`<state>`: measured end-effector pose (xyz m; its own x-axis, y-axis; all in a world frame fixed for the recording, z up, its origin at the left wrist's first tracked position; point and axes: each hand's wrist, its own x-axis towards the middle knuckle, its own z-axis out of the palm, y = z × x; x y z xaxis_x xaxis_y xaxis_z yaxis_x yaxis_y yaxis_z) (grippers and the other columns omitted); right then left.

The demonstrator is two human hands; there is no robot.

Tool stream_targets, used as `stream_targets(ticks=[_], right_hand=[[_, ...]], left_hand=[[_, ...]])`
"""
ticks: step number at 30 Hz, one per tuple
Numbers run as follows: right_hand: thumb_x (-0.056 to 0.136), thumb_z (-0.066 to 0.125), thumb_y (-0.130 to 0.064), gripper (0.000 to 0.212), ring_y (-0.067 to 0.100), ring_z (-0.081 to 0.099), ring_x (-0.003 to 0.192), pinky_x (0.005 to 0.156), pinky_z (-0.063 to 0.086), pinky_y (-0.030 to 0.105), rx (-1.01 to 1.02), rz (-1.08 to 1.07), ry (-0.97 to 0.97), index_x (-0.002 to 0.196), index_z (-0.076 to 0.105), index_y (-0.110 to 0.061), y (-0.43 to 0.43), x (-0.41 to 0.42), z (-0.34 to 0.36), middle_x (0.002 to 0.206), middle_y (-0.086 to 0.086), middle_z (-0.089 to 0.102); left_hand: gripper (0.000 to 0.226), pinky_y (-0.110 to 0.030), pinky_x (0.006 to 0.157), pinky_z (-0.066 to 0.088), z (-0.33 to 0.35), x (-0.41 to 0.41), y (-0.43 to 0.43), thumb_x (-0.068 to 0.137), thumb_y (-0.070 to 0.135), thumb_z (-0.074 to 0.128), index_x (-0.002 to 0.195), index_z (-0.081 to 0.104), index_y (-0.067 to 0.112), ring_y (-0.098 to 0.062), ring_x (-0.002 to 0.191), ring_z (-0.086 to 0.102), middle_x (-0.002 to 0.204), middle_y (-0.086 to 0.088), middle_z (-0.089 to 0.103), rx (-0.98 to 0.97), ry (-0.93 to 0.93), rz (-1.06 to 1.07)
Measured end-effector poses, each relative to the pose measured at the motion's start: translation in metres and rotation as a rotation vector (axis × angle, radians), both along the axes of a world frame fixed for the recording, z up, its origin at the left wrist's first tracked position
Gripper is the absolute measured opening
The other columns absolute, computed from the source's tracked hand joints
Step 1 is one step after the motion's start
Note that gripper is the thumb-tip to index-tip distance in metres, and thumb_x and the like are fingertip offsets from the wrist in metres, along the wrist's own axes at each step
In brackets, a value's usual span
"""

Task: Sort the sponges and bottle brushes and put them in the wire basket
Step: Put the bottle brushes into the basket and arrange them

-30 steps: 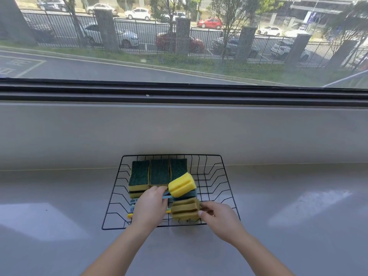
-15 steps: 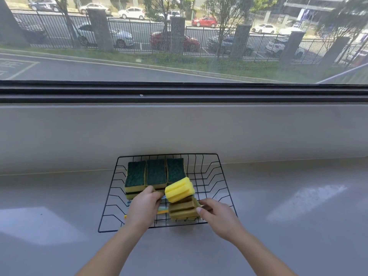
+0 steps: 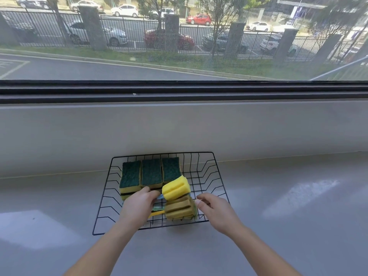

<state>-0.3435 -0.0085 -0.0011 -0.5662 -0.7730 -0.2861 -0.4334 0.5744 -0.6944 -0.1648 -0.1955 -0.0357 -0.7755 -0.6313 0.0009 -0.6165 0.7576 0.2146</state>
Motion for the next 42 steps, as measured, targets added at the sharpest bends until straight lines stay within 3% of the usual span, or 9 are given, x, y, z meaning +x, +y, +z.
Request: stream_targets(ticks=[7,12,17,23,27,31,34,39,42], right_hand=[[0.104,0.042,-0.050,0.040,0.015,0.061,0.106,0.096,0.051,0.040,-0.072,-0.110,-0.132,0.123,0.067,-0.026,-0.016,0.002,0.012,0.105,-0.013,0.066],[0.096,0.029,-0.073,0.070,0.019,0.060,0.122,0.095,0.045,0.037,-0.002,-0.188,-0.225,0.136,0.061,-0.025,-0.029,0.003,0.016,0.132,-0.001,0.065],[0.083,0.023,-0.085,0.089,0.024,0.062,0.120,0.104,0.046,0.046,0.030,-0.198,-0.249,0.137,0.059,-0.023,-0.030,0.009,0.016,0.133,0.003,0.065],[0.081,0.023,-0.086,0.086,0.022,0.063,0.118,0.104,0.047,0.046,0.008,-0.182,-0.231,0.134,0.058,-0.027,-0.029,0.012,0.012,0.127,-0.001,0.067],[0.091,0.029,-0.076,0.075,0.024,0.064,0.117,0.106,0.047,0.051,-0.021,-0.232,-0.260,0.141,0.051,-0.024,-0.026,0.006,0.009,0.129,0.003,0.065],[0.096,0.032,-0.071,0.061,0.019,0.070,0.104,0.100,0.052,0.050,-0.002,-0.227,-0.255,0.127,0.057,-0.025,-0.023,0.002,0.003,0.116,0.000,0.070],[0.096,0.034,-0.070,0.053,0.019,0.071,0.103,0.100,0.052,0.050,-0.011,-0.199,-0.272,0.117,0.058,-0.028,-0.025,0.001,0.000,0.114,0.001,0.072],[0.094,0.036,-0.070,0.046,0.016,0.074,0.096,0.097,0.054,0.049,-0.044,-0.218,-0.329,0.098,0.060,-0.032,-0.025,-0.001,-0.002,0.106,0.000,0.075],[0.095,0.036,-0.069,0.044,0.014,0.073,0.095,0.096,0.055,0.048,-0.052,-0.223,-0.339,0.095,0.060,-0.032,-0.022,-0.002,-0.005,0.102,-0.005,0.077]], left_hand=[[0.030,-0.032,0.060,0.052,0.007,0.005,0.000,0.093,0.032,0.059,0.123,0.060,0.035,-0.018,0.087,0.061,0.100,0.009,0.056,0.054,0.111,0.049],[0.021,-0.031,0.052,0.045,0.013,0.037,-0.002,0.085,0.022,0.065,0.104,0.069,0.028,-0.016,0.079,0.052,0.087,0.011,0.054,-0.113,0.381,0.122],[0.037,-0.036,0.079,0.045,0.014,0.071,-0.014,0.081,0.035,0.055,0.112,0.067,0.019,-0.021,0.095,0.048,0.101,0.001,0.058,-0.148,0.518,0.248],[0.045,-0.025,0.075,0.047,0.015,0.044,0.027,0.081,0.038,0.072,0.122,0.059,0.030,-0.008,0.094,0.051,0.107,0.016,0.048,0.116,0.377,-0.103],[0.064,-0.026,0.077,0.048,0.012,0.021,0.038,0.069,0.039,0.083,0.125,0.053,0.032,-0.010,0.099,0.046,0.110,0.011,0.046,0.155,0.385,-0.002],[0.025,-0.029,0.067,0.047,0.013,0.017,0.034,0.076,0.038,0.075,0.090,0.056,0.032,-0.014,0.085,0.051,0.090,0.013,0.054,0.145,0.209,0.055],[0.024,-0.034,0.076,0.052,0.015,0.013,0.030,0.081,0.035,0.065,0.105,0.065,0.030,-0.019,0.098,0.060,0.102,0.009,0.067,0.212,-0.022,0.119],[0.033,-0.038,0.078,0.051,0.017,-0.002,0.026,0.085,0.024,0.062,0.118,0.064,0.027,-0.026,0.109,0.055,0.112,-0.003,0.065,0.197,-0.184,0.091],[0.024,-0.040,0.071,0.050,0.020,-0.009,0.030,0.086,0.013,0.057,0.105,0.069,0.022,-0.027,0.101,0.054,0.101,-0.007,0.063,0.122,-0.254,0.049]])
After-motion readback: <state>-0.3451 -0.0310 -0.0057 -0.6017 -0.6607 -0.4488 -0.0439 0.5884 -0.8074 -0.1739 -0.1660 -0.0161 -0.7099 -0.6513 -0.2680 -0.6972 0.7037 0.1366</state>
